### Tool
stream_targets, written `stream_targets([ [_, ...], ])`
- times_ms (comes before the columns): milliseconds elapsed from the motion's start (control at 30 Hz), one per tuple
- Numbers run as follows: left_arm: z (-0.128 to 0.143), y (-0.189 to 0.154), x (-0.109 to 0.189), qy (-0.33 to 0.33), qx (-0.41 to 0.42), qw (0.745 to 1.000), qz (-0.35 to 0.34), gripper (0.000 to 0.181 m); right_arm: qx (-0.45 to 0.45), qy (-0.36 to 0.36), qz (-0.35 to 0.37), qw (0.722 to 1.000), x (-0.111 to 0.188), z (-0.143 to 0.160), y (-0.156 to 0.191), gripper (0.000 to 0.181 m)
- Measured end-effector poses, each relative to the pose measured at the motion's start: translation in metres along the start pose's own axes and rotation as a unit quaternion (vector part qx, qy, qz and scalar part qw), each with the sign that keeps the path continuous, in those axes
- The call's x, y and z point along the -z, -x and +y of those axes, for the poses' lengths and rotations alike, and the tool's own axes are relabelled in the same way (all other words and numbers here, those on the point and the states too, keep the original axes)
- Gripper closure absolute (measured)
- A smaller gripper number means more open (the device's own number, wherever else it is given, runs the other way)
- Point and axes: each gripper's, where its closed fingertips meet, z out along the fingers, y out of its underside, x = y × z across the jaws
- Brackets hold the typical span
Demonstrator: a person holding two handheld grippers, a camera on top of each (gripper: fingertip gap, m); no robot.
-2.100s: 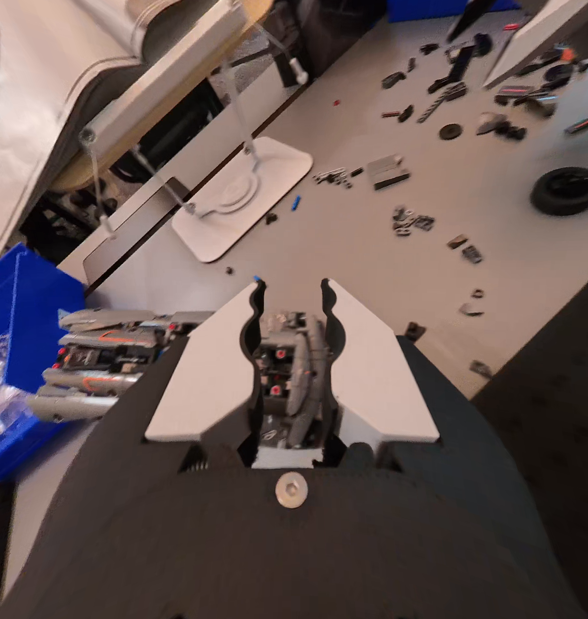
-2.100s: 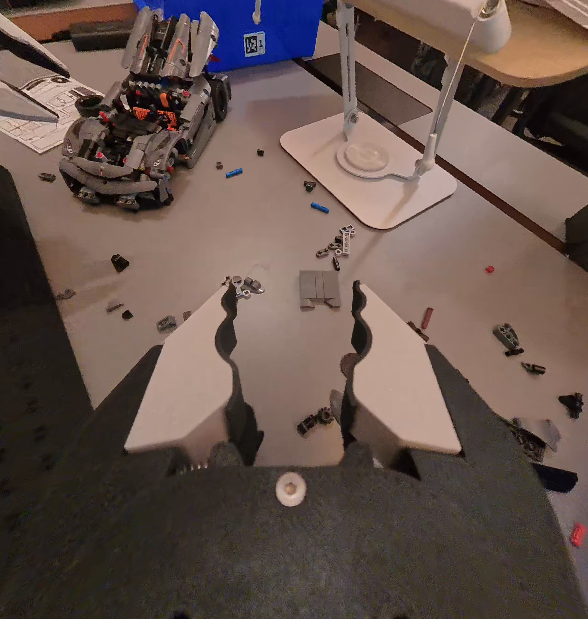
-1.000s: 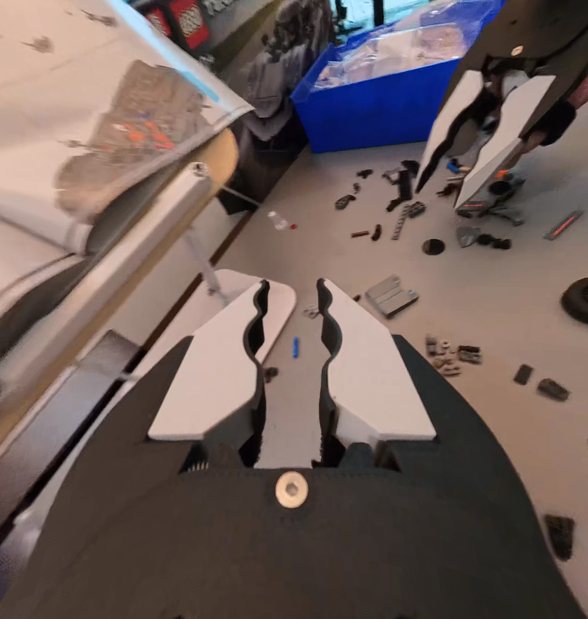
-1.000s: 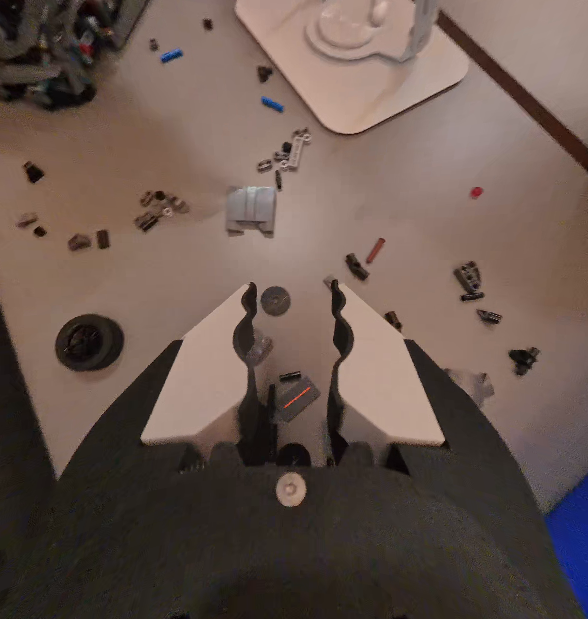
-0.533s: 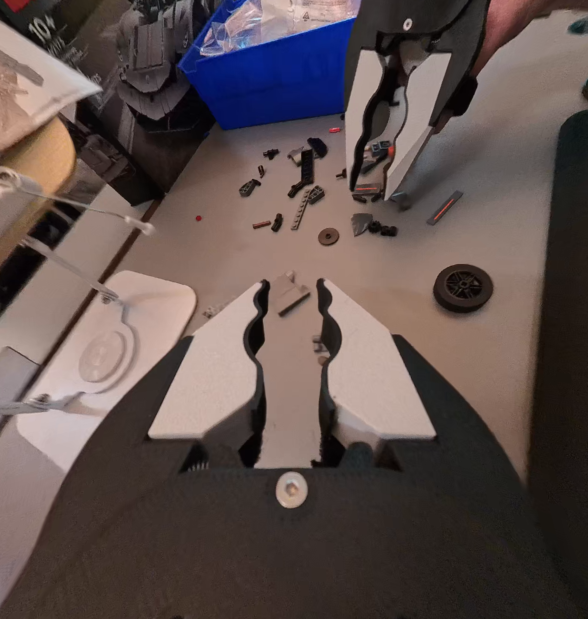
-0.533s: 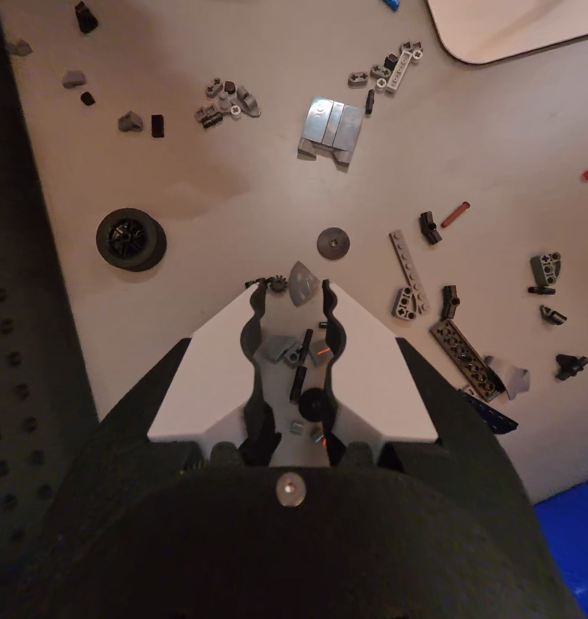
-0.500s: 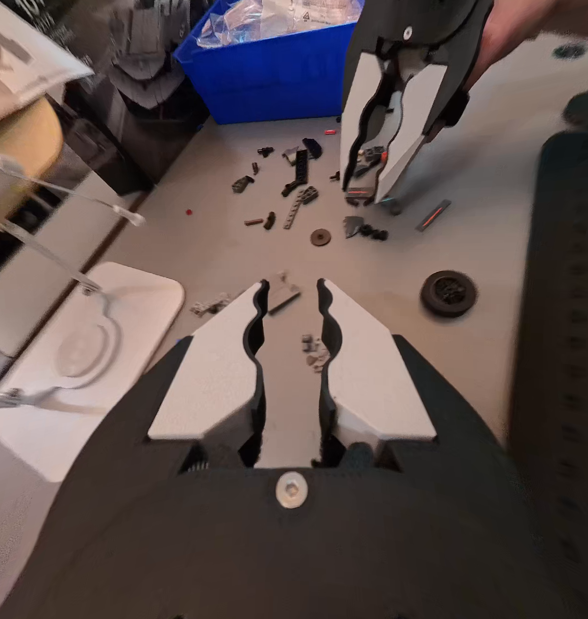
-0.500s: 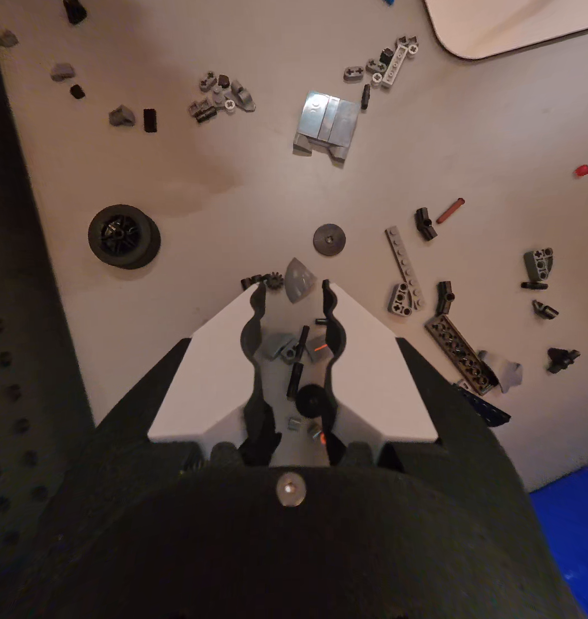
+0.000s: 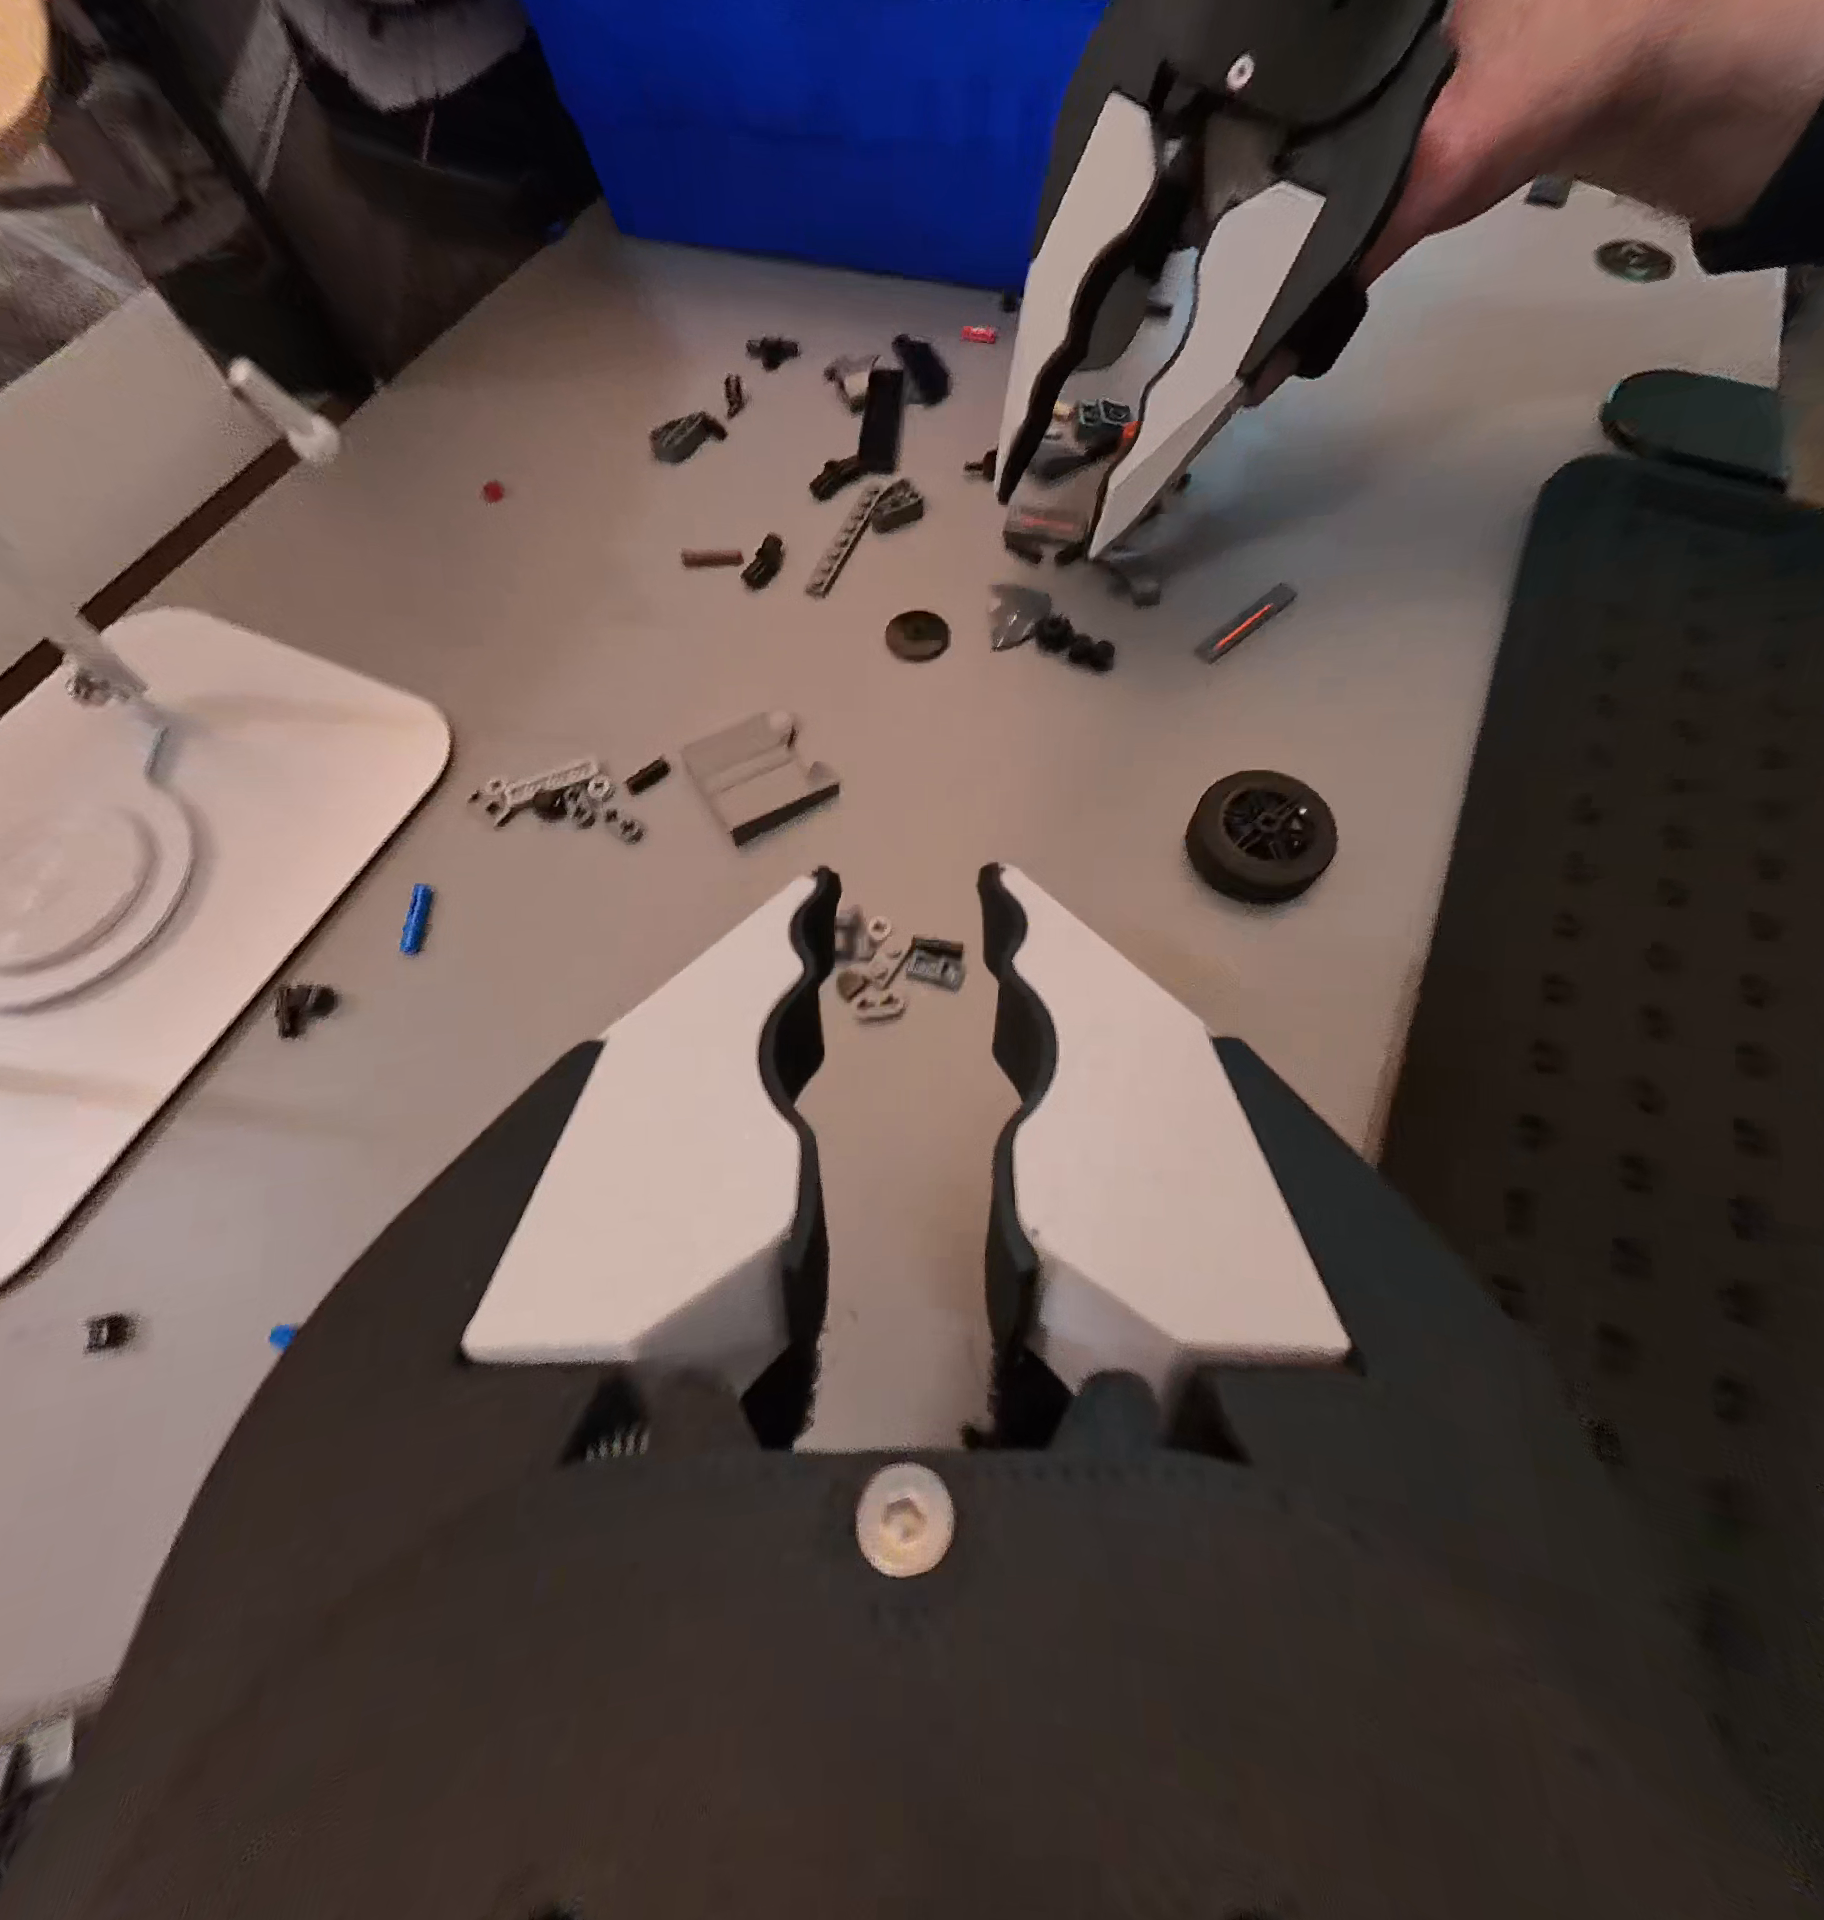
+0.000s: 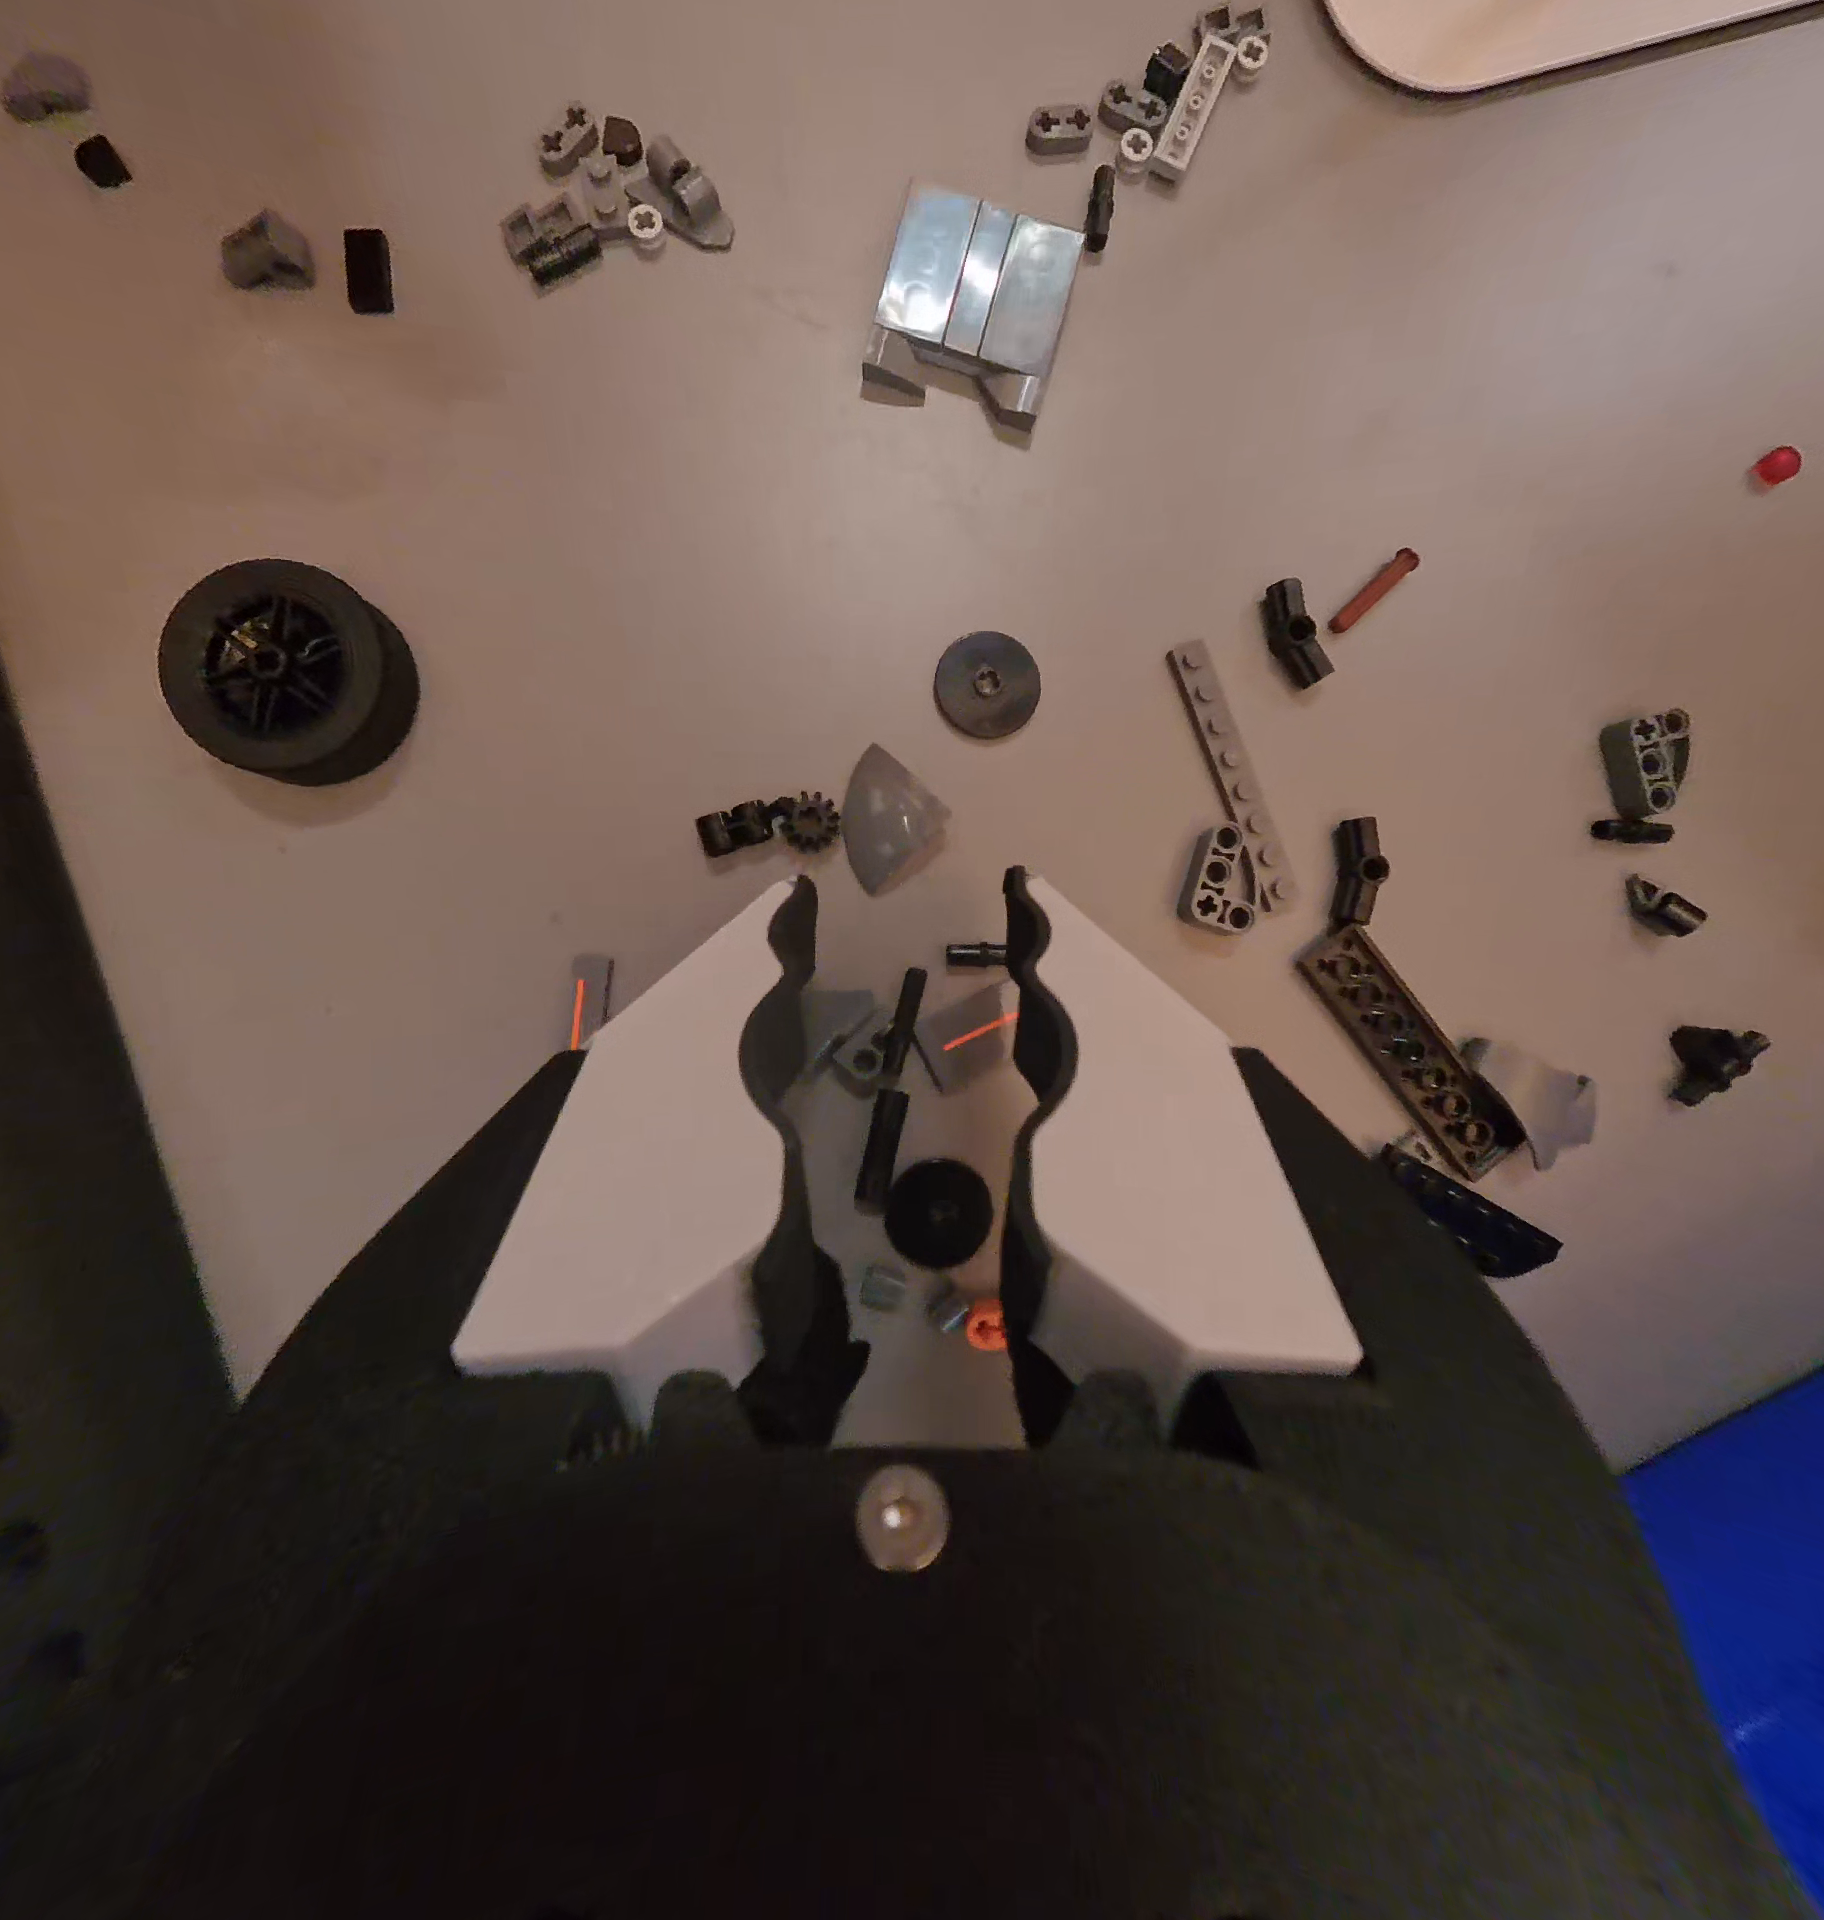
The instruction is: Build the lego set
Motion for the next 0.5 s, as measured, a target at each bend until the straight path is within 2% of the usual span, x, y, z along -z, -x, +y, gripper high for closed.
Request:
stream_targets([
  [133, 0.005, 0.015, 0.014, -0.009, 0.034, 0.999, -0.010, 0.156, -0.010, -0.019, 0.013, 1.000, 0.003, -0.005, -0.006, 0.148],
  [400, 0.020, 0.055, 0.036, 0.015, 0.006, 0.997, -0.075, 0.157, -0.025, -0.041, 0.044, 0.998, 0.008, -0.011, -0.020, 0.142],
  [500, 0.028, 0.083, 0.053, 0.027, -0.019, 0.991, -0.129, 0.157, -0.035, -0.049, 0.052, 0.997, 0.011, -0.012, -0.024, 0.140],
])
